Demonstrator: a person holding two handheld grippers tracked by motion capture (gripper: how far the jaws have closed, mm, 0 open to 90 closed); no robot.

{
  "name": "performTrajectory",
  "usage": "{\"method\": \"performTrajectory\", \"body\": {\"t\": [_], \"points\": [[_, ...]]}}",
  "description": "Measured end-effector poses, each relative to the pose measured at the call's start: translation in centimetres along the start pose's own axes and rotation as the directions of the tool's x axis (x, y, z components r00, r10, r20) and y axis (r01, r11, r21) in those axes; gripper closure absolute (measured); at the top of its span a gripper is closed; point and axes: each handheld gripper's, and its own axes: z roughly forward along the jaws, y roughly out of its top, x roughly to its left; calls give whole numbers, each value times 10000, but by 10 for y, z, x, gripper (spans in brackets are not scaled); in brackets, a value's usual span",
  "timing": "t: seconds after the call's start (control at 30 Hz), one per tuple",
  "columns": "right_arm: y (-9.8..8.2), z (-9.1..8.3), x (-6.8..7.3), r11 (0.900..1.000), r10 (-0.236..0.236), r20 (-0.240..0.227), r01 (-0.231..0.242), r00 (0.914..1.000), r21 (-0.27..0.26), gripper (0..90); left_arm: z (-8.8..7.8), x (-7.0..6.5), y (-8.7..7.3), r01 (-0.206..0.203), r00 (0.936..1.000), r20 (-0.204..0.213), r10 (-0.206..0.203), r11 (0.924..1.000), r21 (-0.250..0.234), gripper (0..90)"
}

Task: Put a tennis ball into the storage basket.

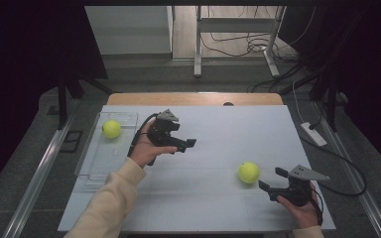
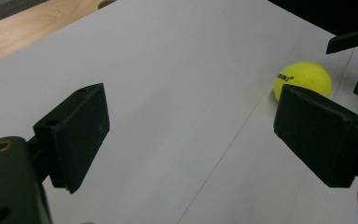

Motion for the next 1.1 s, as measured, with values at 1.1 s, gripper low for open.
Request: {"method": "performTrajectory", "body": {"t": [1.1], "points": [[-2,-2,-2,10000,43,55,-43,10000,70,121,35,-27,10,-593,9964,634,566,9974,417,116]]}}
